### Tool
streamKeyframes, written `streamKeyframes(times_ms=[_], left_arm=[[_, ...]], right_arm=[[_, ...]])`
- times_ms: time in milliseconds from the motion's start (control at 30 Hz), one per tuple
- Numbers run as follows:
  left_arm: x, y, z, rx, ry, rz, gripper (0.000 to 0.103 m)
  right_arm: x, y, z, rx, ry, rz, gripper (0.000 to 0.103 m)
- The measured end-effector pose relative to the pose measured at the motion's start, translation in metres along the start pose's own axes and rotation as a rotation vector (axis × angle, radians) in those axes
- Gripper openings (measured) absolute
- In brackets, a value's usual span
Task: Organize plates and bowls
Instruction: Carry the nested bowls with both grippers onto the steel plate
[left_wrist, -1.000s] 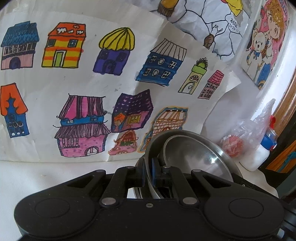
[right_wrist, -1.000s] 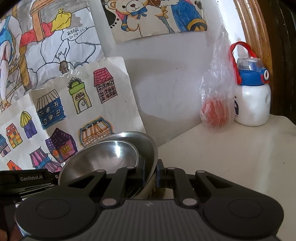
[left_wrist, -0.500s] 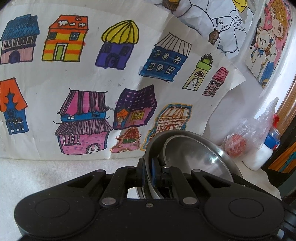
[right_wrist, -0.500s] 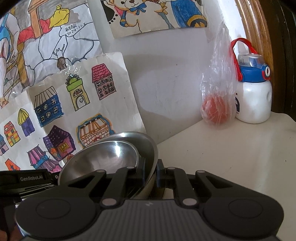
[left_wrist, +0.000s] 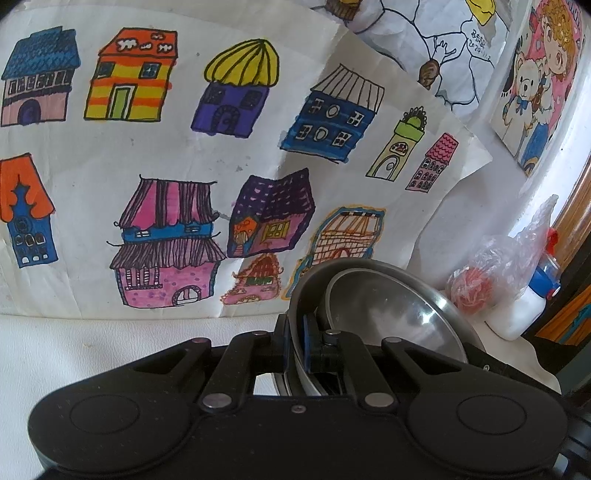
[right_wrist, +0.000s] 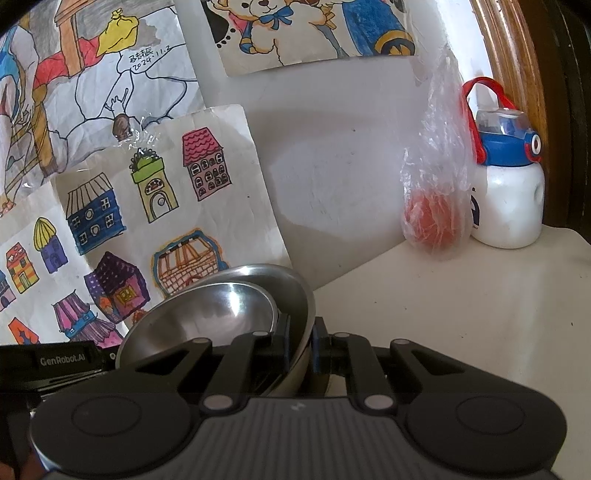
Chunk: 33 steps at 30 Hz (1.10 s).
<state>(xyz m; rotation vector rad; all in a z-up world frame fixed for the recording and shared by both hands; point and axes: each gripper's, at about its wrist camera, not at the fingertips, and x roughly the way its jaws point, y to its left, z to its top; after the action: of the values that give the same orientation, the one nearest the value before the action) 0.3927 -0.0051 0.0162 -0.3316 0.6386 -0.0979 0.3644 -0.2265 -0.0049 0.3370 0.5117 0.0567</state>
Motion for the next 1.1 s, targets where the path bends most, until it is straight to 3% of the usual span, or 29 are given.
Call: streamKeyframes(times_ms=[1100], left_arm=[[0.0015, -0.0022, -0.0034, 0.027, -0.011, -0.001, 0.007]], right_arm=[[-0.0016, -0.0043, -0.0061, 0.013, -0.047, 0.017, 0.015]])
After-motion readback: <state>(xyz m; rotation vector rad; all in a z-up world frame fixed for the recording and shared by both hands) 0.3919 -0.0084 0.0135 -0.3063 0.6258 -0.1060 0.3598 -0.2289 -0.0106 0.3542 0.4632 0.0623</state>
